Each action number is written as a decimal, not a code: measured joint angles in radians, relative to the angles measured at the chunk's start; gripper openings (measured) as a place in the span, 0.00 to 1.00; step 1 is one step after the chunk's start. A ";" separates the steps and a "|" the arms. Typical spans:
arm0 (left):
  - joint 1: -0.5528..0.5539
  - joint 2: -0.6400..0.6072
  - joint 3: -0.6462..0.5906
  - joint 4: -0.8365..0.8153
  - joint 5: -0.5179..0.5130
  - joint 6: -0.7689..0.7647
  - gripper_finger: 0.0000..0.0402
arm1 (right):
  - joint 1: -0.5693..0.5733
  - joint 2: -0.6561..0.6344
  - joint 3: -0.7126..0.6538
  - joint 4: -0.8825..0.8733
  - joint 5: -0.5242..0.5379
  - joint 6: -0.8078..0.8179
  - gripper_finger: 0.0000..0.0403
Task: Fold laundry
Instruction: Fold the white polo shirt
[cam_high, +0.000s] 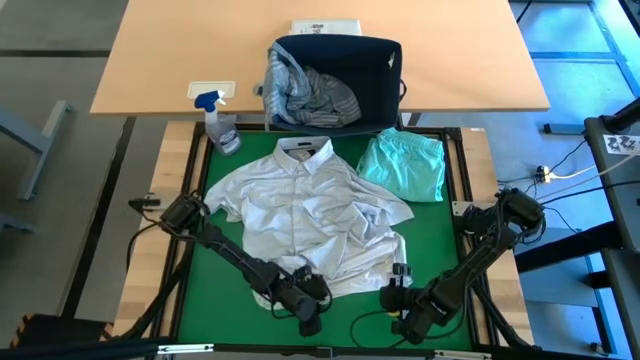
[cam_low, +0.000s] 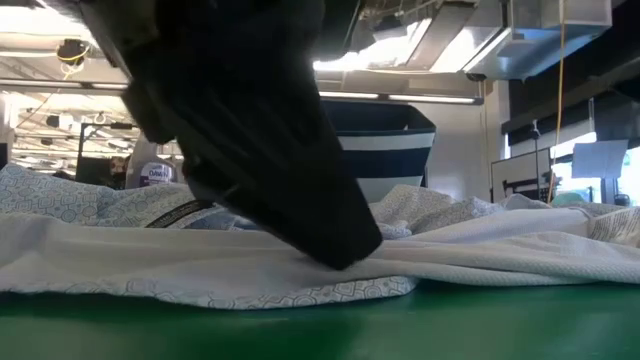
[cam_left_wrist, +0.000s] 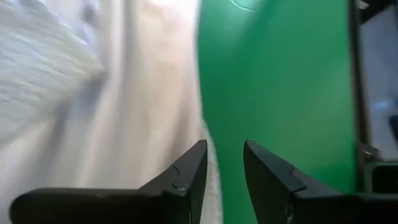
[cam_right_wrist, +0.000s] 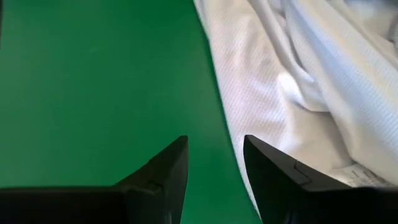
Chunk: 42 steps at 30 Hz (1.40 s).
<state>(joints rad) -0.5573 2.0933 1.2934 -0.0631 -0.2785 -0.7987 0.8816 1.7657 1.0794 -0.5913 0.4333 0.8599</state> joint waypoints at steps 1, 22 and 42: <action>0.004 0.000 0.000 -0.006 0.000 0.010 0.24 | 0.001 0.000 0.000 0.001 -0.006 0.001 0.38; 0.005 0.033 -0.018 -0.067 -0.054 0.212 0.03 | 0.001 0.000 0.000 -0.002 -0.014 -0.001 0.38; 0.095 -0.266 -0.014 -0.082 0.067 0.094 0.00 | -0.010 -0.003 -0.034 0.232 -0.138 -0.318 0.38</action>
<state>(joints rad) -0.4621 1.8275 1.2793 -0.1453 -0.2112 -0.7045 0.8716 1.7631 1.0456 -0.3592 0.2951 0.5414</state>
